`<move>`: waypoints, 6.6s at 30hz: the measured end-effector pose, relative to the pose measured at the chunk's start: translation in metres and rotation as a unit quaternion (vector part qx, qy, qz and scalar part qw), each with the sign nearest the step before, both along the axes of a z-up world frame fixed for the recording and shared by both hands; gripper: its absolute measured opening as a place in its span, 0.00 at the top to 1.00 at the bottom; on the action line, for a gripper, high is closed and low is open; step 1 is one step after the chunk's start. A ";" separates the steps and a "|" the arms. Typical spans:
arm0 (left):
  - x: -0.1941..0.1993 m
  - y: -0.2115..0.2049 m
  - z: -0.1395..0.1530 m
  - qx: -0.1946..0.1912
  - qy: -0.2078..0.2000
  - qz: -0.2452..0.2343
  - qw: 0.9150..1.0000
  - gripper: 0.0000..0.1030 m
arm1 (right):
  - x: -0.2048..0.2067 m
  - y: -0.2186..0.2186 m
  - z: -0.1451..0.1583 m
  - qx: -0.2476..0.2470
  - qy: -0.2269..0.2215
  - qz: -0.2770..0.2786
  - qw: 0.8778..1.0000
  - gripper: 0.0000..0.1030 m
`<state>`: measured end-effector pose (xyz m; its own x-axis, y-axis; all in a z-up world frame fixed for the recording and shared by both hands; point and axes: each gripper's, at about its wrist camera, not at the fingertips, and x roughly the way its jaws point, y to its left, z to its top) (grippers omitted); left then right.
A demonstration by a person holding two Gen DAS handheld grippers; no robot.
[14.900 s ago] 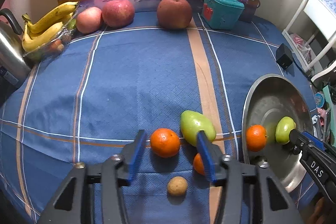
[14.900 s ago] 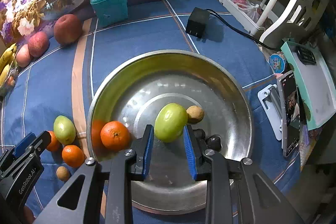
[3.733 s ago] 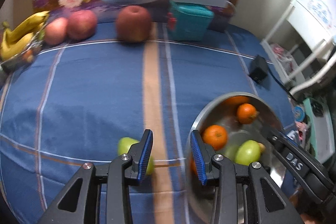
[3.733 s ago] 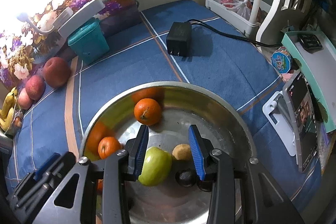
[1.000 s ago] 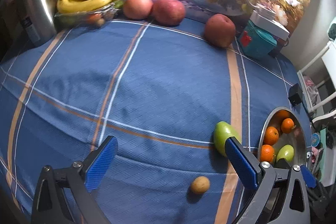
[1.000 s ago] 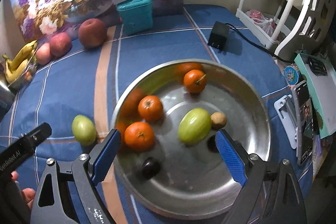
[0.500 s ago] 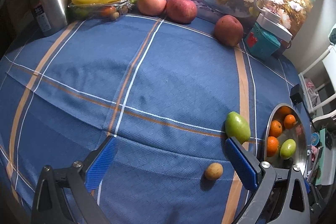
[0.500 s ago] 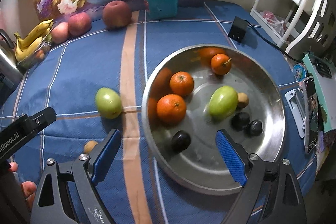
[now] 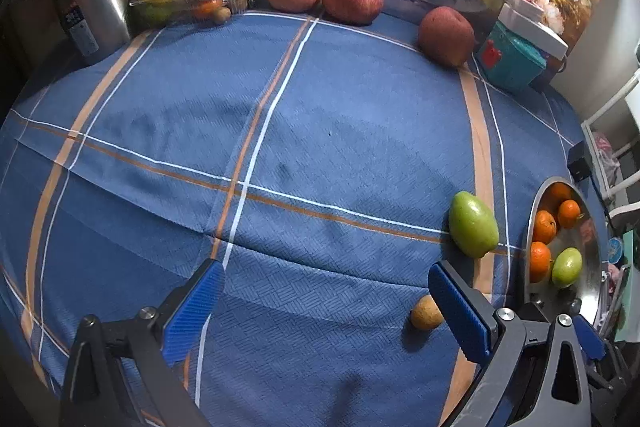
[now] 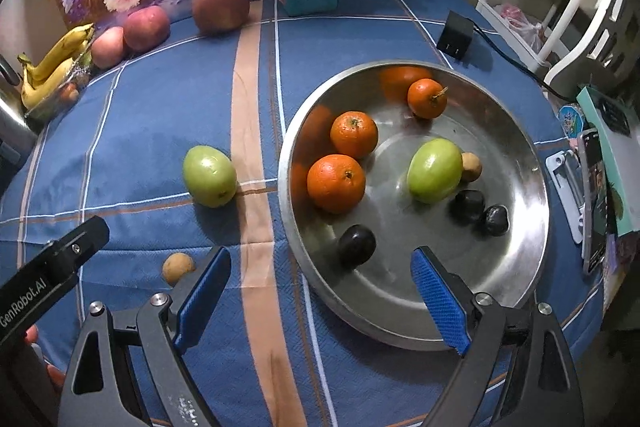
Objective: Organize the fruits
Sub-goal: 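Move both open tools back from the basin toward the green pear and small potato, then lower the left tool onto the small brown potato and close it, then hold the potato in the left tool while the right tool grasps the green pear, then carry the potato in the left tool while the right tool carries the pear over the basin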
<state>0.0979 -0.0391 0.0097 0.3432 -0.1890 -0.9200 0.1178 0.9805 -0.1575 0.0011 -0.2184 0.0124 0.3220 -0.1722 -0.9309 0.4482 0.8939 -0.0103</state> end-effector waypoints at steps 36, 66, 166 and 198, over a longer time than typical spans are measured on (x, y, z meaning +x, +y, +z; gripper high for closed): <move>-0.021 -0.074 -0.032 -0.028 0.061 -0.103 0.992 0.58 | -0.009 -0.027 -0.001 -0.001 0.010 -0.059 0.998 0.11; 0.015 -0.020 -0.016 -0.113 0.070 -0.041 0.990 0.74 | 0.008 -0.011 0.000 -0.005 -0.003 -0.026 1.000 0.11; 0.040 0.010 0.019 -0.096 0.011 -0.004 0.995 0.74 | 0.066 0.037 0.019 0.020 -0.070 0.054 0.996 0.56; -0.020 -0.144 0.016 -0.141 0.010 -0.224 0.964 0.74 | -0.037 -0.085 0.012 0.046 -0.036 -0.123 0.991 0.56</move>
